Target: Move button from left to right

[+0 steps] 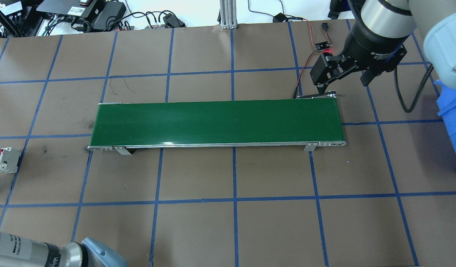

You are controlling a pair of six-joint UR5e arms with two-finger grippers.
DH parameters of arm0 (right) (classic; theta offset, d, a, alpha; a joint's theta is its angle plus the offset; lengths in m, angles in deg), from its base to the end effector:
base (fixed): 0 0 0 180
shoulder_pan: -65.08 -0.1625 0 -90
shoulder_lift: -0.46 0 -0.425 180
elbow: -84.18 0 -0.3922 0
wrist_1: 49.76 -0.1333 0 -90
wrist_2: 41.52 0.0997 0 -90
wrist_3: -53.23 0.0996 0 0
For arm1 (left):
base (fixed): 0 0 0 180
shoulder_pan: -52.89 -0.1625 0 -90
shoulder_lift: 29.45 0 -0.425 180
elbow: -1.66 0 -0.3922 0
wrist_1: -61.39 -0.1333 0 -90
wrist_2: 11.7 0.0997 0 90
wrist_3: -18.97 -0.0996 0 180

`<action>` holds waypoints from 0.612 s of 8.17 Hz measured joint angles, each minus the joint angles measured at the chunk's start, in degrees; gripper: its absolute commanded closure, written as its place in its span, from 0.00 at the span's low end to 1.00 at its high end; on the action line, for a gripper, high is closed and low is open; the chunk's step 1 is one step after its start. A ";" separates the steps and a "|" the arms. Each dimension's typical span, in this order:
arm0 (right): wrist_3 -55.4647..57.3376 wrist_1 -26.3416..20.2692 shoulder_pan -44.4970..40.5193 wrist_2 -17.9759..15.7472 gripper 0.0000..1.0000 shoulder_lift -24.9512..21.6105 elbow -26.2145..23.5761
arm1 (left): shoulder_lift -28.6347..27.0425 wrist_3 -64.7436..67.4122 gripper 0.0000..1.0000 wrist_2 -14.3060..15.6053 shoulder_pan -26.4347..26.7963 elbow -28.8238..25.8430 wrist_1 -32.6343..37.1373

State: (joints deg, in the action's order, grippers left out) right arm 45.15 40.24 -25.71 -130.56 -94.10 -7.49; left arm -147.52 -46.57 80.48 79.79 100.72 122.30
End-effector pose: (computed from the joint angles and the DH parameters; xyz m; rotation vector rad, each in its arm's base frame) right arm 0.1413 -0.4606 0.5115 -0.2425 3.1176 -0.0804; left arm 0.4742 -0.3858 0.1883 -0.0685 -3.0274 -0.1441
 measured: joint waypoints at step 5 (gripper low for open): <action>0.00 0.00 0.00 -0.06 0.00 0.00 0.00 | 0.01 -0.02 0.38 0.50 0.00 -0.21 0.09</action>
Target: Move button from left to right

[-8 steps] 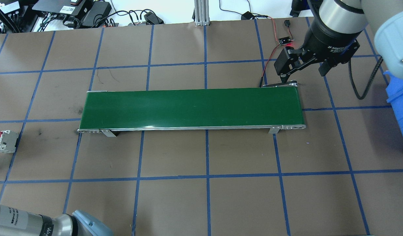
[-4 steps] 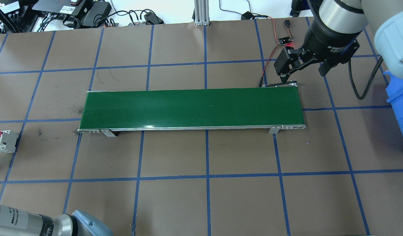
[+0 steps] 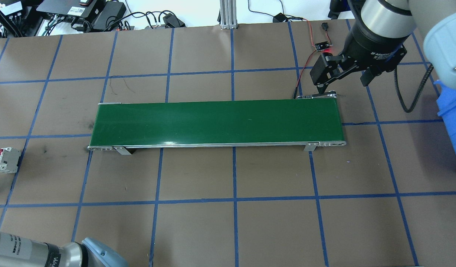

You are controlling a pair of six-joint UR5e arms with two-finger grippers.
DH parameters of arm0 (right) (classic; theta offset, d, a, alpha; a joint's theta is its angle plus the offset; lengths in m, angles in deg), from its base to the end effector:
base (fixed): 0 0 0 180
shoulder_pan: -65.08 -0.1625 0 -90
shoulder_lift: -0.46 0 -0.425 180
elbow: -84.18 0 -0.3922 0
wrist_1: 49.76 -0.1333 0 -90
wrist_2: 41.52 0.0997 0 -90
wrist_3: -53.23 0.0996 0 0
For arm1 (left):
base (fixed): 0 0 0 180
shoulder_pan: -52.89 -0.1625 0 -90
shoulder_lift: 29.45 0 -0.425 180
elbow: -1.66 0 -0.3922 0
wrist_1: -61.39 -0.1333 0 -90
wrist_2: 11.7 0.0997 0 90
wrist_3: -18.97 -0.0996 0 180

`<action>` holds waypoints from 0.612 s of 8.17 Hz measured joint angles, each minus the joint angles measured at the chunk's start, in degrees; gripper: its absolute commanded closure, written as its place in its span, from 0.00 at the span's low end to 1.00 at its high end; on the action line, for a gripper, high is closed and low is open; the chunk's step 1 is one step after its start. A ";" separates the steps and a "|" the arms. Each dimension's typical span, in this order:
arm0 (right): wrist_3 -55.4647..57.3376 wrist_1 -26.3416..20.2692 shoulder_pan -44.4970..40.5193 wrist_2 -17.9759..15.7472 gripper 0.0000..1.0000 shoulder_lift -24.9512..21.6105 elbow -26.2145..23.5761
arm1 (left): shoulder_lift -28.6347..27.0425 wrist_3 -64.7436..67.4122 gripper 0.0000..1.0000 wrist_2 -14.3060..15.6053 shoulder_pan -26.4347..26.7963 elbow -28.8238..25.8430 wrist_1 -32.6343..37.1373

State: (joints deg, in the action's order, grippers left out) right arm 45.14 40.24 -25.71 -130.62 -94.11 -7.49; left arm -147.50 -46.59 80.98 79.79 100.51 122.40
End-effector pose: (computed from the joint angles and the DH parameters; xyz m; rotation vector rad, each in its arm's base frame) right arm 0.1412 -0.4605 0.5116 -0.2428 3.1187 -0.0806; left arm 0.4756 -0.3855 0.1898 -0.0700 -3.0327 -0.1548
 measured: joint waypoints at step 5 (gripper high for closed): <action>0.00 0.00 0.00 -0.02 0.00 0.00 0.00 | 0.02 1.20 0.68 0.13 0.00 0.32 0.55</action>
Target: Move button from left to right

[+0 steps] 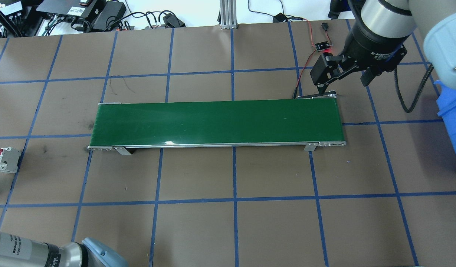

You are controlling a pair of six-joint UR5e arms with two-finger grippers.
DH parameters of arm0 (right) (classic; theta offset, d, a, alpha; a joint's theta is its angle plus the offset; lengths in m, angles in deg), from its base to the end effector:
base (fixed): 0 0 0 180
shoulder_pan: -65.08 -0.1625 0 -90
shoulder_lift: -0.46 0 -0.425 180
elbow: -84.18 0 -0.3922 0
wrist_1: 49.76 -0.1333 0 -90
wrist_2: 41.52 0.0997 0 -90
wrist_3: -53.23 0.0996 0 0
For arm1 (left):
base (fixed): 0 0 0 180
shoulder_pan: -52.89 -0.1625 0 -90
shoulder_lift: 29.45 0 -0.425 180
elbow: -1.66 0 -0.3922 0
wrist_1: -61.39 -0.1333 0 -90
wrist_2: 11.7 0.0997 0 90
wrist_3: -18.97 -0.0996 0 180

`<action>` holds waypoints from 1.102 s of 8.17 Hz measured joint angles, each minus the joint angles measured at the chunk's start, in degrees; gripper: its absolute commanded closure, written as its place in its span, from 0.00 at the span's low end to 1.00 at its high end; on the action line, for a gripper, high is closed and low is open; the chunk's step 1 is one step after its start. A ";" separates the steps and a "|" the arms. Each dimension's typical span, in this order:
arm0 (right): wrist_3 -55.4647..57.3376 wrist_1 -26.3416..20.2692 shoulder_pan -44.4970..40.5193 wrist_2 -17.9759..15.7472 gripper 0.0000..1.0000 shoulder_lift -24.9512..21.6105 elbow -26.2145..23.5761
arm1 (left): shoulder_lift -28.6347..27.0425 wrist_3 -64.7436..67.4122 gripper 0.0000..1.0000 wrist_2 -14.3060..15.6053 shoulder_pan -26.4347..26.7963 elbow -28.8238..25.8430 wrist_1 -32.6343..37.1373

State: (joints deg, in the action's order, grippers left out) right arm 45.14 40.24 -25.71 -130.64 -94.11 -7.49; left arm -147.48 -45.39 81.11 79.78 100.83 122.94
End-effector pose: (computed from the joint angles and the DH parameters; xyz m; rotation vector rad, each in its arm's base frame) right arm 0.1412 -0.4605 0.5116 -0.2428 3.1190 -0.0806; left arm 0.4731 -0.3839 0.1870 -0.0386 -3.0214 -0.1688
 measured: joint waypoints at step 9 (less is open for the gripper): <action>0.00 0.00 0.00 0.00 0.00 0.00 0.00 | 12.99 13.99 0.89 -2.90 4.11 -5.78 14.34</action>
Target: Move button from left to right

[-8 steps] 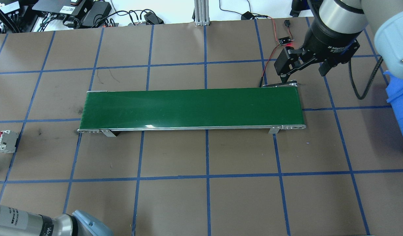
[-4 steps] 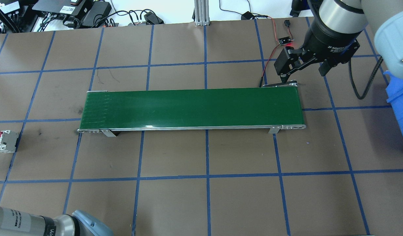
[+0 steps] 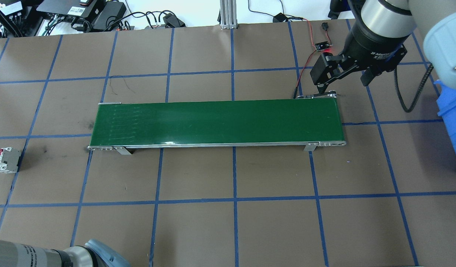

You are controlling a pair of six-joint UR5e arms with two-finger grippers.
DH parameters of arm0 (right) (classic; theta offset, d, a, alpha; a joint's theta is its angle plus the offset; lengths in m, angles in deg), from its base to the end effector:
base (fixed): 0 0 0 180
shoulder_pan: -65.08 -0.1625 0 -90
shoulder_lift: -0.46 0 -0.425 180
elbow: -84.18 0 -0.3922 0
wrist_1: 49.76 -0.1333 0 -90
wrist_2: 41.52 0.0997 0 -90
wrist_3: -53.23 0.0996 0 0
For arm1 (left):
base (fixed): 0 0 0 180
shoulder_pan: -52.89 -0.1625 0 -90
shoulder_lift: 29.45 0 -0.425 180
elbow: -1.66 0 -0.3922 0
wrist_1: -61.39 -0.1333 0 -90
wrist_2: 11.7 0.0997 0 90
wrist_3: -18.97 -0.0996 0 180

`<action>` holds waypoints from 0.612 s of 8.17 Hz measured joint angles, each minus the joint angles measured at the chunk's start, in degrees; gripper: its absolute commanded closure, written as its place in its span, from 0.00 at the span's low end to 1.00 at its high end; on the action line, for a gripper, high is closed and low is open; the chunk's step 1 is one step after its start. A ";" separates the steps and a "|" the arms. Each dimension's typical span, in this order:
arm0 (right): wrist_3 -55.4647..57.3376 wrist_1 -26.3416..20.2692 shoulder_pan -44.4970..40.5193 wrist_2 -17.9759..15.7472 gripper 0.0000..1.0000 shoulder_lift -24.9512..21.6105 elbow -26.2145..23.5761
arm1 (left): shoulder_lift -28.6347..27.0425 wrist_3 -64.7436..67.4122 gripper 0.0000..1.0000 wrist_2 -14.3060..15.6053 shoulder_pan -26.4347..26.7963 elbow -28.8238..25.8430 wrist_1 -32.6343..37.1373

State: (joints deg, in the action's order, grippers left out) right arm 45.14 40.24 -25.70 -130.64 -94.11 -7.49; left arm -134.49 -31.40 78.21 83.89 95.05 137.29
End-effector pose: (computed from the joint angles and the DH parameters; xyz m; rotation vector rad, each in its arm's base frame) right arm 0.1411 -0.4606 0.5116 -0.2425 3.1190 -0.0806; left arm 0.4235 -0.4102 0.3421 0.2317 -3.0696 -0.0653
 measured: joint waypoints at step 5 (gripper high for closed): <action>0.00 0.00 0.02 0.00 0.00 0.00 0.00 | 9.18 43.25 0.92 -3.16 22.63 0.30 6.66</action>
State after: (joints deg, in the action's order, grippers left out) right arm 45.14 40.24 -25.68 -130.64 -94.11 -7.49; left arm -125.31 11.84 75.05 106.52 95.35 143.95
